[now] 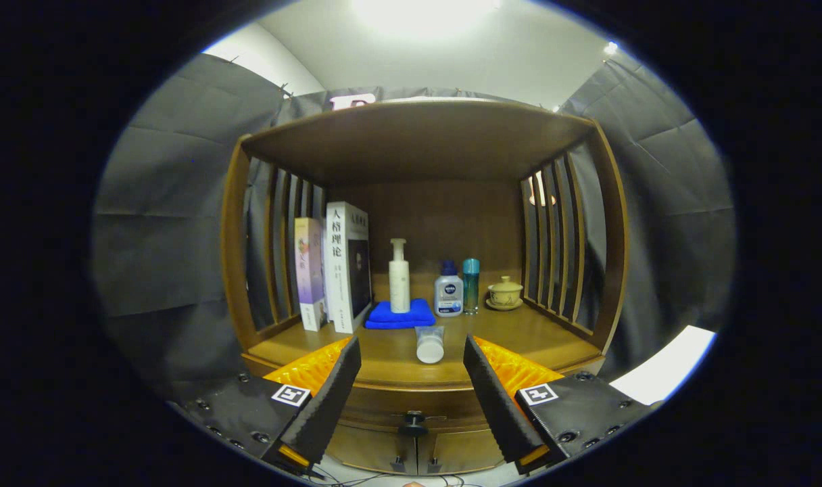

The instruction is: Pull open the drawer, take out the items inside it, and place them on the countertop above the cabinet.

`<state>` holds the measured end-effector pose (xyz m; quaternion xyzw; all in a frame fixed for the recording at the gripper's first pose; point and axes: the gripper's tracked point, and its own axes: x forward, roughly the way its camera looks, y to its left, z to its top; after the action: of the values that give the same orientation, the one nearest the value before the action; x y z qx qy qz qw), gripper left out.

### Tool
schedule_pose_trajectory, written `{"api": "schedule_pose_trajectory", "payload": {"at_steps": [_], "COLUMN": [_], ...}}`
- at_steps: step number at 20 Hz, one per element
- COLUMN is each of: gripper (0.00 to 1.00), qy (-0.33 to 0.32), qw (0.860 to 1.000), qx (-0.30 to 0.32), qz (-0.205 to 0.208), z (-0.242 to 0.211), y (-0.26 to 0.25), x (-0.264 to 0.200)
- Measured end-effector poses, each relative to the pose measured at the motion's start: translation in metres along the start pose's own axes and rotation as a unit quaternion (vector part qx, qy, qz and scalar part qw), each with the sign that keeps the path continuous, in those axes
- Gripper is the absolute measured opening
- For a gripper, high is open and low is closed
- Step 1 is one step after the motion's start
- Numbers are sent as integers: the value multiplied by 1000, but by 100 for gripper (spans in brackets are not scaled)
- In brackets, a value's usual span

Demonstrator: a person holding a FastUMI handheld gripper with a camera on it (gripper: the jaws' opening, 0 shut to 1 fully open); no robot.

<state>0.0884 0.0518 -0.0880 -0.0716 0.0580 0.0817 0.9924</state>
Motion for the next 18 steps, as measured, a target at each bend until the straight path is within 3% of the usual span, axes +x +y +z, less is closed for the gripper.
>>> {"api": "schedule_pose_trajectory", "payload": {"at_steps": [7, 13, 18], "gripper": [97, 96, 96], "qy": [-24, -8, -1], "qw": [1000, 999, 1000], "qx": [-13, -39, -20], "qz": [-1, -1, -9], "z": [44, 36, 30], "y": [3, 4, -15], "x": [-61, -95, -111]}}
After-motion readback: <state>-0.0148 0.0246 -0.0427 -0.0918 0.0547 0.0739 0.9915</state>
